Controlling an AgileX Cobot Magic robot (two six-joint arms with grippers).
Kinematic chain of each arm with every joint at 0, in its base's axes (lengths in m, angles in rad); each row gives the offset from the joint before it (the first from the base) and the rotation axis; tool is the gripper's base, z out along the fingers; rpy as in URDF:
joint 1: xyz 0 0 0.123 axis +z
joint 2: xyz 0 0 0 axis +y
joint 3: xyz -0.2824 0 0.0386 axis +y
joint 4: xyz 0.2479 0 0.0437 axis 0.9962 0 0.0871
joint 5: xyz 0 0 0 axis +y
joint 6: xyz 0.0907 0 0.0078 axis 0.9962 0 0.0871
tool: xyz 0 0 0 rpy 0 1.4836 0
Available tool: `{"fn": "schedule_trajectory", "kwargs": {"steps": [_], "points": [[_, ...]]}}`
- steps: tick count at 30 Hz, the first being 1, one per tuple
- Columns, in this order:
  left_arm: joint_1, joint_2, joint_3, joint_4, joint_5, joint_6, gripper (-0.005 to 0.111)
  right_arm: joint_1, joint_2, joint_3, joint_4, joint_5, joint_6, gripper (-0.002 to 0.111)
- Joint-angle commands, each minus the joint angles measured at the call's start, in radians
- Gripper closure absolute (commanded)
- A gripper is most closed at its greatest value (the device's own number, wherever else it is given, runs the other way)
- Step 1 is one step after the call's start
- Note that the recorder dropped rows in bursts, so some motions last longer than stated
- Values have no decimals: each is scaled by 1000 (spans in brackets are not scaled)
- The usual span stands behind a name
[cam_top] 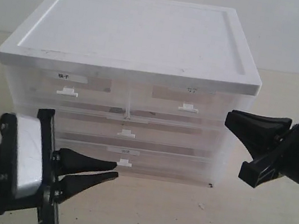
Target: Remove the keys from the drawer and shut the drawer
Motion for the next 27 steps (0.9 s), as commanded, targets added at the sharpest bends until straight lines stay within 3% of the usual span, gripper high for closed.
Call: {"fn": "schedule_trajectory", "kwargs": {"steps": [1,5,9,16,27], "points": [[-49,59,-47,-114,17,201,84,1,6,-24,9,-10,-9,108],[-53,86,-87,-144,36,301,74,1,6,-40,8,-12,-7,108],[-53,92,-116,-152,41,355,74,1,6,-40,11,-14,-5,108],[-53,99,-146,-164,165,647,74,1,6,-40,5,-14,2,108],[-53,99,-146,-248,126,917,74,1,6,-40,3,-14,6,108]]}}
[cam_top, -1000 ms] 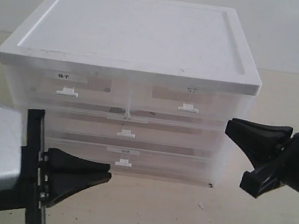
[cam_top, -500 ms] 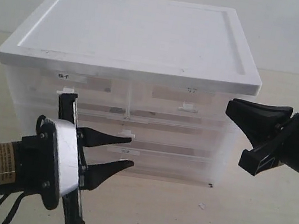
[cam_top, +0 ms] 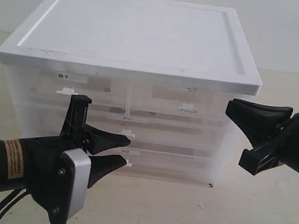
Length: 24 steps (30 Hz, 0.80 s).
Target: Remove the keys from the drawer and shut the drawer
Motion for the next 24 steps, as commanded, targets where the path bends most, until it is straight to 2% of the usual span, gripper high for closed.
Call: {"fn": "schedule_trajectory", "kwargs": {"steps": [1,6,12,20,24], "points": [[-7,3,-4,-88,-27,123,74,1,2,-6,-1,-10,-2,108],[-7,3,-11,-140,-62,125,74,1,2,-6,0,-10,2,108],[-7,53,-45,-98,0,121,74,1,2,-6,0,-10,2,108],[-7,154,-52,-140,-212,242,74,1,2,-6,0,-8,5,108],[-7,182,-54,-210,-220,316,74,1,2,-6,0,-8,5,108]]}}
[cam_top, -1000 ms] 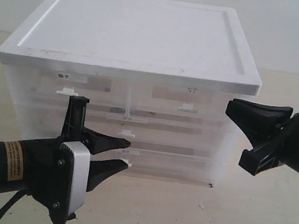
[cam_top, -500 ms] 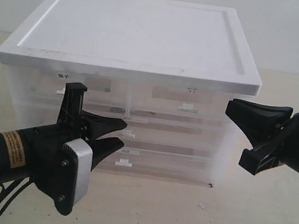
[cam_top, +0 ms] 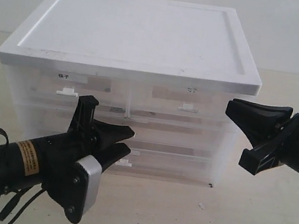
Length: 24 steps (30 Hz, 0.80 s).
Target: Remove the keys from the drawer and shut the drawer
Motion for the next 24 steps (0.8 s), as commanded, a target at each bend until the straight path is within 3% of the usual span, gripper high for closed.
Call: {"fn": "schedule_trajectory", "kwargs": {"steps": [1,6,10,24], "points": [[-5,34,-11,-111,-40,90,75,1,2,-6,0,-8,2,108],[-5,44,-11,-139,-44,137,81,1,2,-6,0,-8,7,108],[-5,44,-11,-137,-56,137,102,1,2,-6,0,-6,10,108],[-23,41,109,-110,-56,114,102,1,2,-6,-3,-4,15,108]]}}
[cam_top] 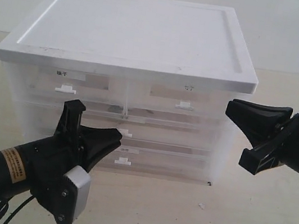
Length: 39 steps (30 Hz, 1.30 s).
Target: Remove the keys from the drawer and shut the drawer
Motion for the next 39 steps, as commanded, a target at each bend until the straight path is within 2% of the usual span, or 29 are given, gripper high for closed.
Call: {"fn": "schedule_trajectory", "kwargs": {"steps": [1,8,11,12,15,24,25,29,30,31,32,33,34,35,38,39], "points": [[-25,12,30,-21,75,-23,102,1,2,-6,-3,-6,5,108],[-118,12,30,-52,75,-20,102,1,2,-6,-3,-4,5,108],[-174,12,41,-140,75,9,102,1,2,-6,-3,-4,5,108],[-212,12,54,-189,75,53,102,1,2,-6,-3,-4,5,108],[-258,5,68,-220,75,74,102,1,2,-6,-5,-4,5,108],[-331,-91,116,-256,75,51,102,1,2,-6,-12,11,10,108],[-331,-103,116,-247,75,16,102,1,2,-6,-12,11,10,108],[-331,-227,88,-250,75,-401,102,1,2,-6,-12,11,10,108],[-331,-247,76,-250,75,-460,102,1,2,-6,-12,11,10,108],[-331,-282,46,-294,75,-664,102,1,2,-6,-12,11,10,108],[-331,-306,24,-328,75,-773,102,1,2,-6,-12,11,10,108],[-331,-357,-30,-374,248,-877,102,1,2,-6,-12,11,10,108],[-331,-388,-76,-389,421,-894,102,1,2,-6,-12,11,10,108],[-331,-419,-151,-381,688,-896,102,1,2,-6,-12,11,10,108],[-331,-451,-277,-312,1096,-896,102,1,2,-6,-12,11,10,108],[-331,-458,-349,-312,1305,-896,102,1,2,-6,-12,11,10,108]]}}
